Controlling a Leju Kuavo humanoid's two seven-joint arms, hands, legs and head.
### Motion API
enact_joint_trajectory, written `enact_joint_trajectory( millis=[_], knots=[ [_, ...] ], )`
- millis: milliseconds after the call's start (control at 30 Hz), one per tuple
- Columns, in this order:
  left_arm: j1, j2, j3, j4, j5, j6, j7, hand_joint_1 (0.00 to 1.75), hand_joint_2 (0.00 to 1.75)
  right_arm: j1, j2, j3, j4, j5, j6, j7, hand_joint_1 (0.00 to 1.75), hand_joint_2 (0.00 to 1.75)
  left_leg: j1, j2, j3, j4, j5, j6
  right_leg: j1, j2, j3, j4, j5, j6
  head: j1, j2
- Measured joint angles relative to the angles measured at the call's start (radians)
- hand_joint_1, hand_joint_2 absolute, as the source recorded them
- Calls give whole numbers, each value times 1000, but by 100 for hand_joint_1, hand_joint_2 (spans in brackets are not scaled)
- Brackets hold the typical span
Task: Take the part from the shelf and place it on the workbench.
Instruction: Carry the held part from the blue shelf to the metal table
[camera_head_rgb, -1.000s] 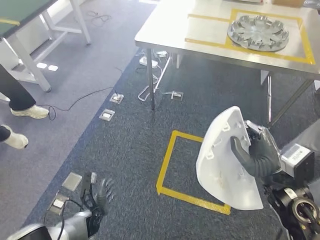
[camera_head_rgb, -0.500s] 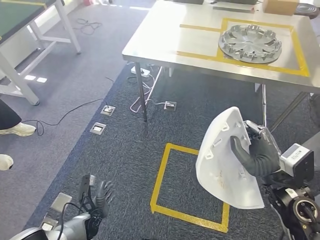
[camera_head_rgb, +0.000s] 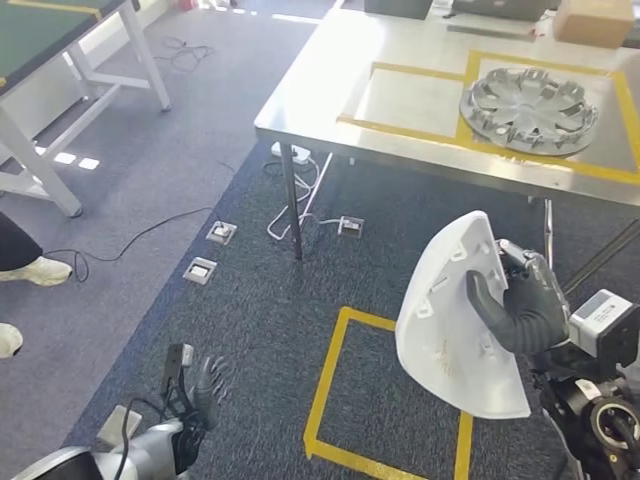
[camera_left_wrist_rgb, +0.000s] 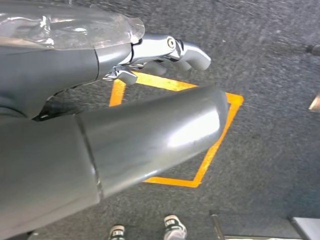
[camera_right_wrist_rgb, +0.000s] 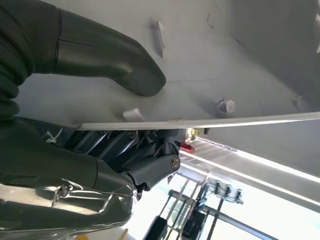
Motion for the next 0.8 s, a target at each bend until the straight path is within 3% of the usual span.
enact_joint_trajectory(
  millis=[33, 100, 167, 267, 333, 367, 400, 467, 500, 533, 600, 633, 700, 800],
  knots=[
    [-1, -1, 0, 0, -1, 0, 1, 0, 0, 0, -1, -2, -3, 1, 0, 0, 175, 175, -1, -2, 5, 2, -5, -4, 2, 1, 5, -21, 29, -3, 1, 0],
    [-1, -1, 0, 0, -1, 1, 1, 0, 0, -3, -1, -5, -11, 4, -1, 1, 175, 175, -2, -4, 10, 7, -11, -13, 0, 2, 27, -31, 36, -9, -1, 0],
    [-3, -2, 0, 0, 0, 2, 0, 0, 0, -9, -1, -7, -17, 5, -1, 0, 175, 175, -1, -1, -12, 64, -15, -22, -4, 1, 51, -42, 33, -17, -4, 0],
    [-6, -2, 0, 0, 1, 4, 0, 0, 0, -15, -1, -8, -22, 7, 1, 0, 175, 175, 5, 4, -134, 246, -72, -36, -5, 2, 75, -47, 13, -24, -7, 0],
    [-3, -2, 0, 0, 1, 5, 0, 0, 0, -15, -1, -9, -22, 8, 2, 0, 175, 175, 11, 5, -196, 291, -110, -43, -6, 3, 95, -47, -7, -23, -9, 0],
    [-3, -1, 0, 0, 1, 5, 0, 0, 0, -15, -1, -9, -22, 8, 2, 0, 175, 175, 14, 6, -203, 265, -97, -46, -7, 4, 109, -47, -19, -21, -9, 0],
    [-2, -1, 0, 0, 1, 5, 0, 0, 0, -15, -1, -10, -22, 8, 2, 0, 175, 175, 16, 7, -195, 208, -57, -47, -7, 4, 125, -47, -31, -18, -10, 0],
    [-1, 0, 0, 0, 1, 5, 0, 0, 0, -16, -1, -11, -22, 8, 2, 0, 175, 175, 17, 9, -164, 72, 58, -44, -7, 4, 150, -45, -56, -10, -9, 0],
    [-1, 1, 0, 0, 2, 5, 1, 0, 0, -17, -1, -11, -22, 8, 2, 0, 175, 175, 15, 11, -154, 30, 94, -38, -6, 5, 157, -44, -68, -4, -8, 0],
    [1, 1, 0, 0, 2, 6, 1, 0, 0, -17, -1, -12, -23, 8, 2, 1, 175, 175, 14, 12, -149, 8, 115, -31, -5, 6, 163, -41, -76, 1, -8, 0],
    [1, 1, 0, 0, 2, 6, 2, 0, 0, -19, -2, -14, -24, 8, 3, 1, 175, 175, 14, 13, -140, 4, 111, -16, -4, 8, 170, -34, -86, 13, -8, 0],
    [-1, 1, 0, 0, 2, 6, 2, 0, 0, -21, -2, -15, -25, 8, 3, 1, 175, 175, 15, 12, -132, 2, 110, -10, -5, 6, 167, -21, -89, 17, -8, 0],
    [-6, 1, 0, 0, 2, 6, 1, 0, 0, -25, -4, -18, -27, 8, 3, 0, 175, 175, 16, 11, -112, 0, 97, 1, -7, 3, 124, 65, -108, 26, -5, 0],
    [-6, 1, 0, 0, 2, 7, 1, 0, 0, -26, -6, -20, -28, 9, 3, -2, 175, 175, 14, 11, -84, -1, 72, 9, -11, 0, -1, 263, -182, 33, -2, 0]
  ],
)
